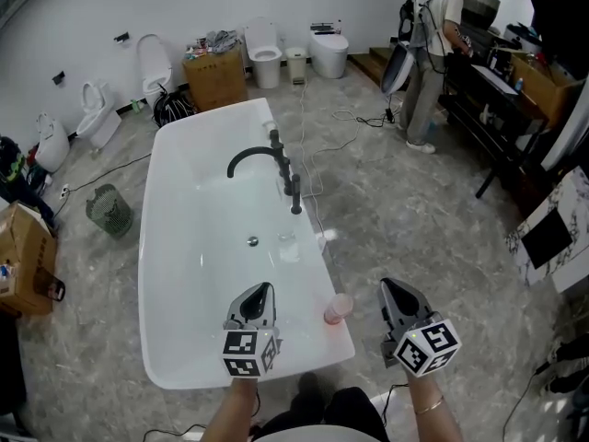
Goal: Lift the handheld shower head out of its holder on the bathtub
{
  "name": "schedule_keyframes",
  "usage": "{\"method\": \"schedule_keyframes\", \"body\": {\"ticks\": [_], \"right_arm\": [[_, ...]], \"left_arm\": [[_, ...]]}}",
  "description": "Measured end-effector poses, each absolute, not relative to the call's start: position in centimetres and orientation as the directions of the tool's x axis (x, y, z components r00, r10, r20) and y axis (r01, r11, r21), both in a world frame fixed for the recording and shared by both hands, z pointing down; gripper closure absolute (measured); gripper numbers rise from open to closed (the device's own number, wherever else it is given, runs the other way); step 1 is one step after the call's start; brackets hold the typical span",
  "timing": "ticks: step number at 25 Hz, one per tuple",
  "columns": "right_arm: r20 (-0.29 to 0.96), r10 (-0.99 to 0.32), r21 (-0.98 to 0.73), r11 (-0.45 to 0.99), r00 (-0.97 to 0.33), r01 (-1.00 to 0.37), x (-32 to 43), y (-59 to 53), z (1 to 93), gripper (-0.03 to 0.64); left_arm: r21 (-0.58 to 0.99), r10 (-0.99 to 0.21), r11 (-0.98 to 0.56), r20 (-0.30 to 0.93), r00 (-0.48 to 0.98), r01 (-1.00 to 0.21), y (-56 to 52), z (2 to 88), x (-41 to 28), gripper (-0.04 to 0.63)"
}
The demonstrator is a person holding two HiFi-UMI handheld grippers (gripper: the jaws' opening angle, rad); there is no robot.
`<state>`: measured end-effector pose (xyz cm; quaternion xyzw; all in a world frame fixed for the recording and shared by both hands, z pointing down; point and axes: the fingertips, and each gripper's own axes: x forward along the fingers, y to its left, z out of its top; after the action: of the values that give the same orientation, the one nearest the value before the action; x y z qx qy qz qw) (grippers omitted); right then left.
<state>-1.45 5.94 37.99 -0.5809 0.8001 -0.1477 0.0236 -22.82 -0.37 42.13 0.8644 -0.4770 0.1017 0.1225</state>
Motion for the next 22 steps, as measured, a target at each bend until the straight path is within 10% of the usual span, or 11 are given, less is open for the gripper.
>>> {"method": "schedule_keyframes", "body": {"ticks": [22], "right_arm": [[0.212,-0.809,-0.311,0.476,-0.548,-0.823,5.1,-20.1,46.9,0.611]], "left_arm": [[0.076,-0.845,-0.408,0.346,0.408,-0.910,-27.7,49.8,-12.3,0.468]]}}
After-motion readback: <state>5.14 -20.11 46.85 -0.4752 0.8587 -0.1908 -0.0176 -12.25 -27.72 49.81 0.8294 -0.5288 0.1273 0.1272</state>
